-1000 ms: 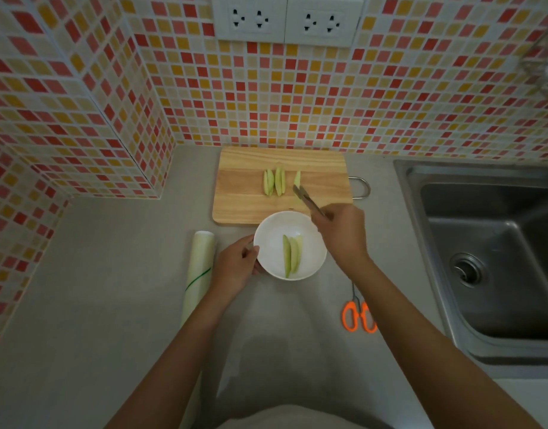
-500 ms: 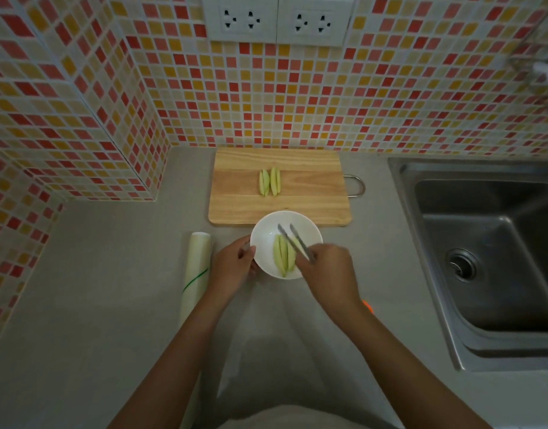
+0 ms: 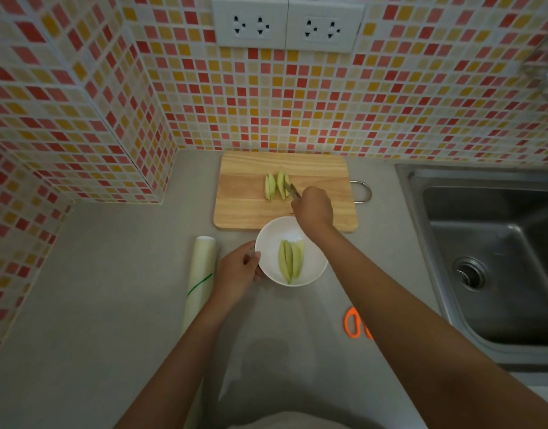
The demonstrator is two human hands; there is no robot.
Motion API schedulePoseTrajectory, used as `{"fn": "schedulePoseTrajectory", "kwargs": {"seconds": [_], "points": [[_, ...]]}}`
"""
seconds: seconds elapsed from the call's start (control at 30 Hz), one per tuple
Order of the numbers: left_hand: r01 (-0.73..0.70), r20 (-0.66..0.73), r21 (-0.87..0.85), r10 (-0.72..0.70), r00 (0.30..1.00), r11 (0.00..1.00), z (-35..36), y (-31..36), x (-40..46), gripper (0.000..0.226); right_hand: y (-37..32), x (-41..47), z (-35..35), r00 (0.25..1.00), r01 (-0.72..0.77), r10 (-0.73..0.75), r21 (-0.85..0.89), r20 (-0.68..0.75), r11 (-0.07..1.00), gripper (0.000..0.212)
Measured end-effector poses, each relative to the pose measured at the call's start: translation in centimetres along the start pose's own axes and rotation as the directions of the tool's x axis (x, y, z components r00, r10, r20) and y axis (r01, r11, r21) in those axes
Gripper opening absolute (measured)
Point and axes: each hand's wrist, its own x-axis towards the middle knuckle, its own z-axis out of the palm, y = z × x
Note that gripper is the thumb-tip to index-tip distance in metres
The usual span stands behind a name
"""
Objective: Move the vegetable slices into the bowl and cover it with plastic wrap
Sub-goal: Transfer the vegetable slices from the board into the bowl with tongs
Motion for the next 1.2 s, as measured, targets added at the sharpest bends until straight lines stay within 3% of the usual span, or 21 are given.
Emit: {"fn": "schedulePoseTrajectory", "kwargs": {"seconds": [0.17, 0.3, 0.47, 0.57, 0.7, 0.93, 1.1, 1.2], "points": [[0.005, -0.004, 0.005, -0.005, 1.0, 1.0, 0.1, 0.0, 0.2, 0.034, 0.7, 0.3, -0.7, 1.0, -0.018, 0.019, 0.026, -0.017, 0.999, 0.037], [0.009, 0.001, -0.008, -0.009, 1.0, 1.0, 0.2, 0.1, 0.2, 0.035, 1.2, -1.8, -2.7, 0.999, 0.007, 0.002, 0.158, -0.054, 0.987, 0.044], [0.009, 0.011, 0.006, -0.009, 1.0, 1.0, 0.1, 0.2, 0.1, 0.034, 2.8, -8.9, -4.7, 0.996, 0.08, -0.068, 0.245, -0.055, 0.966, 0.032], [0.022, 0.003, -0.002, -0.022, 1.0, 1.0, 0.2, 0.2, 0.2, 0.035, 4.1, -13.5, -4.3, 0.998, 0.066, -0.067, 0.22, -0.004, 0.973, 0.036], [0.013, -0.003, 0.022, -0.012, 1.0, 1.0, 0.1, 0.1, 0.2, 0.035, 5.4, -16.0, -2.4, 0.989, 0.011, -0.015, 0.023, 0.144, 1.0, 0.028], [0.011, -0.011, 0.017, -0.011, 1.0, 1.0, 0.2, 0.2, 0.1, 0.033, 2.7, -11.9, -3.7, 0.998, 0.065, -0.065, 0.016, -0.01, 0.998, 0.033], [0.021, -0.013, -0.001, -0.021, 1.0, 1.0, 0.0, 0.5, -0.1, 0.033, -0.3, -4.8, -2.6, 0.995, 0.103, -0.102, -0.082, 0.016, 0.991, 0.041], [0.011, -0.006, 0.005, -0.011, 1.0, 1.0, 0.1, 0.6, -0.3, 0.033, -1.3, -2.2, -1.7, 0.993, 0.11, -0.104, -0.141, 0.046, 0.984, 0.029]]}}
